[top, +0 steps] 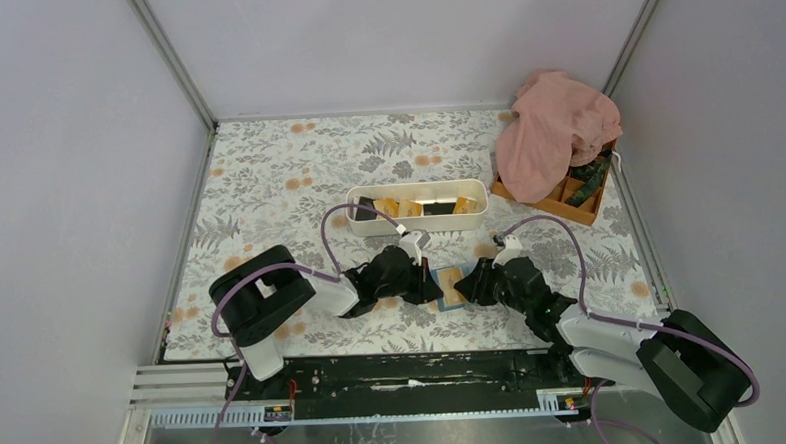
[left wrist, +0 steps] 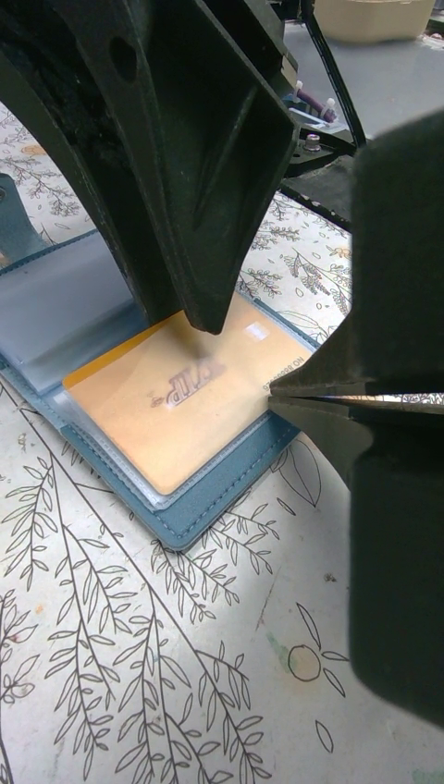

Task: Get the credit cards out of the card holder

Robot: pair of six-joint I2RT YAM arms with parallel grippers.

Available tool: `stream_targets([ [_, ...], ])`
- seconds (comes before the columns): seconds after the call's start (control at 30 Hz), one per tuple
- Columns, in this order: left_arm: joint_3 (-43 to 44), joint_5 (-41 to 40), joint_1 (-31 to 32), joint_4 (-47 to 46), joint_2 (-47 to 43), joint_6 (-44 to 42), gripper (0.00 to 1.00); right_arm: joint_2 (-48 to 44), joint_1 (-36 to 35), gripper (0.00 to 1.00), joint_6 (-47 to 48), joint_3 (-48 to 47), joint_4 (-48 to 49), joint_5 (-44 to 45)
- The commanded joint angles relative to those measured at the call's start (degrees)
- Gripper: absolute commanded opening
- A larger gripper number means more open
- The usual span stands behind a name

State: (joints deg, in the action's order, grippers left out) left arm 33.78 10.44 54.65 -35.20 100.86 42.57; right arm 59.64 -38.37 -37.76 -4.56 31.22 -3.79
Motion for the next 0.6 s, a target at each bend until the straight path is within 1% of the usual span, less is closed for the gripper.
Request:
stream_targets([
  [0.0,-0.74,-0.90,0.32,3.08,3.84,-1.52,0.02,-2.35,-1.52,0.34,-2.39,-0.15,6.00,-13.50],
  [0.27,-0.82,-0.72,0.28,3.03,4.15,-1.52,0.02,-5.81,-1.47,0.34,-2.37,0.68,5.76,-15.64],
  [0.57,-0.49,0.10,0.34,3.13,3.50,-1.35,0.02,-4.41,-1.53,0.34,-2.29,0.99,6.77,-17.08],
])
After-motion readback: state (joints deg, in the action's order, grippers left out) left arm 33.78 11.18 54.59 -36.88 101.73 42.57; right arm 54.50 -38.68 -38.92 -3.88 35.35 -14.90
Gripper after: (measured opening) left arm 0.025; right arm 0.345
